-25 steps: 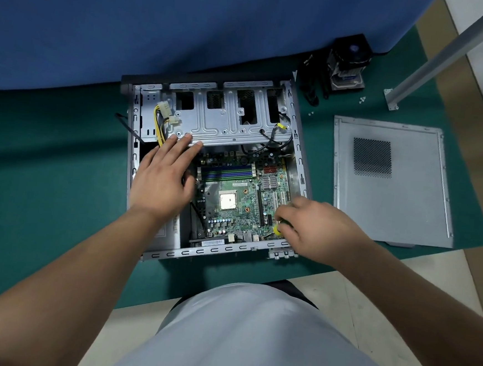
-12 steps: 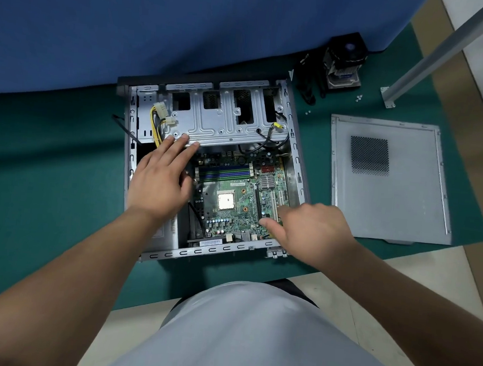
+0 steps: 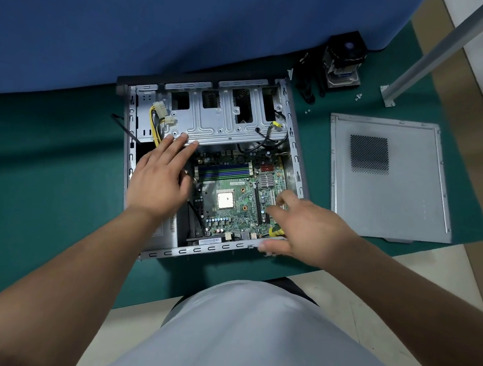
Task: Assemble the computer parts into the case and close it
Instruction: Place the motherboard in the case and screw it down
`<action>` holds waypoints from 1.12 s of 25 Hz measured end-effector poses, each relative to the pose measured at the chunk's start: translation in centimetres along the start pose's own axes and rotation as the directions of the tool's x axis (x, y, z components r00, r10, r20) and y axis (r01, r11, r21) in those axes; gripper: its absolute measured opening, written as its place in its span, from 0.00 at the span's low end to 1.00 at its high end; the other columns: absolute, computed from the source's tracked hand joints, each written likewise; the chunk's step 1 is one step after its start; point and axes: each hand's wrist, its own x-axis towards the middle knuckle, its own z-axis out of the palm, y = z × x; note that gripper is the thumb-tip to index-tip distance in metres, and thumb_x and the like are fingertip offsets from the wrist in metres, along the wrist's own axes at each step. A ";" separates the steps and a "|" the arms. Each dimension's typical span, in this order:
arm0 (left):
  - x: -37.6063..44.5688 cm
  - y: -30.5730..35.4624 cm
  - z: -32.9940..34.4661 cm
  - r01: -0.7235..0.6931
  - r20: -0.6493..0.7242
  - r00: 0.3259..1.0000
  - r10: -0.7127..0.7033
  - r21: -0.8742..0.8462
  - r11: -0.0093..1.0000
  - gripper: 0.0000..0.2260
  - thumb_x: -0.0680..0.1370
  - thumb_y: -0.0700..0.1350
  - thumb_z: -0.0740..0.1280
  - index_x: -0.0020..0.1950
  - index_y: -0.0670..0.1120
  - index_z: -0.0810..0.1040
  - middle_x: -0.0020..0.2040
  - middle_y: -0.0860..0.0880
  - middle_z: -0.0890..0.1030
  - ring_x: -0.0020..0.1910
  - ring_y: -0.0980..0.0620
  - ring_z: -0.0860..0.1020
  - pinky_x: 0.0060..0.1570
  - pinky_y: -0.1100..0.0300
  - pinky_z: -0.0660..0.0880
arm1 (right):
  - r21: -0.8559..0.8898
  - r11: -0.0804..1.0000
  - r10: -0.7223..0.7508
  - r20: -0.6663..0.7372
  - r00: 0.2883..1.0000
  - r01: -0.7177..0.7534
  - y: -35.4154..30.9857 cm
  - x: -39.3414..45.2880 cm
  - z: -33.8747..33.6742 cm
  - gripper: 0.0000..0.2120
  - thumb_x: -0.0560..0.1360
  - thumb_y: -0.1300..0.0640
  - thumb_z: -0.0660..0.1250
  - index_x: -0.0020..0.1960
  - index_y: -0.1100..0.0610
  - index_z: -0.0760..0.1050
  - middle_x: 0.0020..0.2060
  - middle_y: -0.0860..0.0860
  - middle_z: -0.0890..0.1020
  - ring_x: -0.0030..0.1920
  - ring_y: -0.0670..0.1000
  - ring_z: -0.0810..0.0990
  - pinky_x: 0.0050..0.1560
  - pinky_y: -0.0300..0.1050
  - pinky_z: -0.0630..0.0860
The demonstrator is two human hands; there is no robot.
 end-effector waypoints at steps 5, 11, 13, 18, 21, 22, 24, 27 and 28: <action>0.0 0.1 0.0 0.000 0.010 1.000 0.000 -0.004 1.000 0.31 0.79 0.51 0.59 0.82 0.59 0.56 0.83 0.57 0.59 0.82 0.53 0.54 0.77 0.48 0.59 | -0.062 0.997 0.035 -0.024 0.999 -0.037 0.2 -0.4 -0.1 0.13 0.84 0.48 0.54 0.61 0.49 0.73 0.43 0.51 0.76 0.38 0.55 0.73 0.35 0.47 0.71; 0.0 0.3 -0.1 -0.001 0.009 1.000 0.001 -0.023 1.000 0.31 0.78 0.53 0.56 0.82 0.59 0.57 0.82 0.56 0.60 0.82 0.53 0.55 0.77 0.47 0.61 | 0.047 0.998 -0.054 0.084 0.995 0.051 1.2 -0.6 -0.5 0.21 0.81 0.39 0.62 0.68 0.48 0.70 0.62 0.50 0.71 0.51 0.54 0.77 0.46 0.50 0.77; 0.0 0.3 -0.1 -0.001 0.008 1.000 0.001 -0.024 1.000 0.31 0.78 0.52 0.58 0.82 0.58 0.58 0.82 0.56 0.60 0.82 0.52 0.55 0.77 0.46 0.62 | 0.054 0.996 -0.083 0.097 0.992 0.078 1.3 -0.9 -0.8 0.14 0.82 0.49 0.62 0.67 0.47 0.71 0.58 0.50 0.73 0.47 0.54 0.77 0.47 0.52 0.79; 0.0 0.3 -0.2 0.011 0.016 1.000 -0.011 -0.025 1.000 0.31 0.79 0.50 0.61 0.82 0.59 0.57 0.83 0.56 0.59 0.82 0.52 0.55 0.76 0.46 0.62 | -0.168 0.979 0.101 -0.078 0.992 -0.113 0.2 -0.2 0.0 0.30 0.80 0.29 0.47 0.57 0.52 0.75 0.44 0.49 0.77 0.39 0.54 0.78 0.36 0.46 0.72; 0.0 0.3 -0.2 0.013 0.019 1.000 -0.013 -0.027 1.000 0.31 0.79 0.49 0.62 0.82 0.59 0.57 0.83 0.56 0.59 0.82 0.52 0.54 0.76 0.45 0.62 | 0.051 0.998 -0.037 0.088 0.995 0.033 1.9 -0.8 -0.9 0.22 0.80 0.39 0.64 0.69 0.46 0.70 0.62 0.50 0.71 0.48 0.54 0.78 0.43 0.48 0.73; 0.0 0.3 -0.2 0.013 0.019 1.000 -0.013 -0.027 1.000 0.31 0.79 0.49 0.62 0.82 0.59 0.57 0.83 0.56 0.59 0.82 0.52 0.54 0.76 0.46 0.62 | 0.091 0.994 -0.065 0.110 0.992 0.055 2.0 -0.9 -1.1 0.18 0.81 0.45 0.65 0.69 0.45 0.70 0.62 0.49 0.71 0.47 0.54 0.77 0.45 0.48 0.74; -0.1 0.4 -0.2 0.013 0.022 1.000 -0.012 -0.027 1.000 0.31 0.79 0.49 0.61 0.82 0.59 0.57 0.83 0.56 0.59 0.82 0.52 0.54 0.77 0.46 0.62 | 0.025 1.000 -0.004 0.026 1.000 0.003 1.3 -0.9 -0.8 0.12 0.83 0.44 0.58 0.61 0.49 0.72 0.52 0.51 0.76 0.44 0.56 0.77 0.43 0.49 0.75; 0.0 0.4 -0.2 0.012 0.026 1.000 -0.011 -0.028 1.000 0.31 0.79 0.49 0.62 0.82 0.59 0.57 0.83 0.56 0.59 0.82 0.52 0.54 0.77 0.45 0.62 | -0.153 0.977 0.134 -0.094 0.987 -0.147 -0.4 -0.1 0.1 0.25 0.83 0.32 0.46 0.49 0.52 0.67 0.36 0.49 0.74 0.35 0.55 0.73 0.33 0.47 0.71; -0.1 0.4 -0.2 0.013 0.027 1.000 -0.012 -0.028 1.000 0.32 0.79 0.49 0.62 0.82 0.59 0.57 0.83 0.56 0.59 0.82 0.52 0.55 0.77 0.45 0.62 | -0.121 0.985 0.110 -0.097 0.989 -0.122 -0.2 0.0 0.2 0.26 0.81 0.30 0.47 0.51 0.52 0.69 0.40 0.49 0.74 0.35 0.54 0.72 0.34 0.47 0.70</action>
